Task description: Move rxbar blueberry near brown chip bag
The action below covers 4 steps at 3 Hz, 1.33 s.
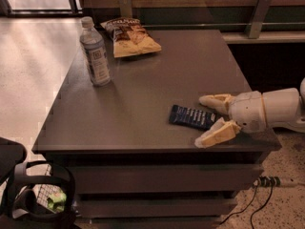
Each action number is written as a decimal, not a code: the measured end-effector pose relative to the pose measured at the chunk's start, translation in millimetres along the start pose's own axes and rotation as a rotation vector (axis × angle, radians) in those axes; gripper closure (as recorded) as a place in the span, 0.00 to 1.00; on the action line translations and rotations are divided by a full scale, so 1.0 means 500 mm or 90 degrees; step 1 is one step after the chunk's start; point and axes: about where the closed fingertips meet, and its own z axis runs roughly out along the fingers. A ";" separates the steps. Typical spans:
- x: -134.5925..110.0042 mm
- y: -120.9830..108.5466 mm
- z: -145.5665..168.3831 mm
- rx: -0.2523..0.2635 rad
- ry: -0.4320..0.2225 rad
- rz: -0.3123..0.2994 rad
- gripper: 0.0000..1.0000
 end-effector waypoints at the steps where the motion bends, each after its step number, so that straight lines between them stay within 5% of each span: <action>1: -0.002 0.001 0.002 -0.002 0.000 -0.001 0.59; 3: -0.007 0.001 0.000 -0.002 0.000 -0.001 1.00; 4: -0.008 0.001 0.000 -0.002 0.000 -0.001 1.00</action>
Offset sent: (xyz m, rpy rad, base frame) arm -0.0001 0.0016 0.0002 0.0001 0.0000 0.0031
